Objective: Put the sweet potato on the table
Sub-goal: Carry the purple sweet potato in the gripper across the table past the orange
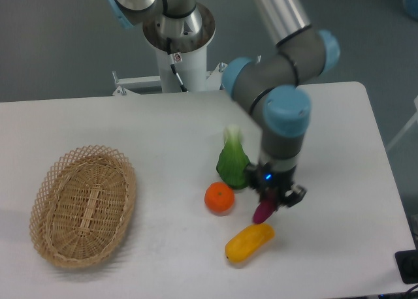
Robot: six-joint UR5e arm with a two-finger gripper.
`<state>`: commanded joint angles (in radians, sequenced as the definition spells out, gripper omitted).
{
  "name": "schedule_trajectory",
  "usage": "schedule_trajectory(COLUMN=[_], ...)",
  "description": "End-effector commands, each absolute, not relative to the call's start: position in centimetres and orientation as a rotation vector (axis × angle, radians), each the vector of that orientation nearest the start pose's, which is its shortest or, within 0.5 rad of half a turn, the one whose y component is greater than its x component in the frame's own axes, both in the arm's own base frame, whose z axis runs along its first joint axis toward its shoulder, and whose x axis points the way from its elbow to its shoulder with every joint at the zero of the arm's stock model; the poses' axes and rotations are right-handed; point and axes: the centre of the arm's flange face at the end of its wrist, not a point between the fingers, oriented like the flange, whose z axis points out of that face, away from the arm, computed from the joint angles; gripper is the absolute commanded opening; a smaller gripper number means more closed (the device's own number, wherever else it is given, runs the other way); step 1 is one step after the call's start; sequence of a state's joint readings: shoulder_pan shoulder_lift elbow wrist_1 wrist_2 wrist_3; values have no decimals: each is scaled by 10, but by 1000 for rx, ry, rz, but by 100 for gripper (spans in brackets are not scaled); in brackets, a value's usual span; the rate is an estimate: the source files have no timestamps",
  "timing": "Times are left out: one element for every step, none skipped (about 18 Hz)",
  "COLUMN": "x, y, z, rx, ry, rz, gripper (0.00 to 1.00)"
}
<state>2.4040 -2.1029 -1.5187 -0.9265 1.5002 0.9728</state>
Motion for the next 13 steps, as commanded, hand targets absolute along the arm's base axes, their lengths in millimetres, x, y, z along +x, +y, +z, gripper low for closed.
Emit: schedule_trajectory(x=[-398,-389,-377,-365,-354,-343,-334,-326,-316,-308,-301,-292,-287], y=[570,578,586,593,598,600,600,599,599,596,593,591,588], z=[260,255,248,243,240,235,229,223,215,209,205,200,198], rx=[-2977,-2980,-2986,-2991,-2992,-2998,-3006,-3014,-3022,-3031,-3037,-3046,-3050], ry=[219,223,234,246,264,280,297,308,327,339,351,365,375], rz=[116,103,88,74,64,50,34,18,3,-14,-27,-44,-51], gripper=[14,14,15,15,16,19,21,24,30,35,37,41,49])
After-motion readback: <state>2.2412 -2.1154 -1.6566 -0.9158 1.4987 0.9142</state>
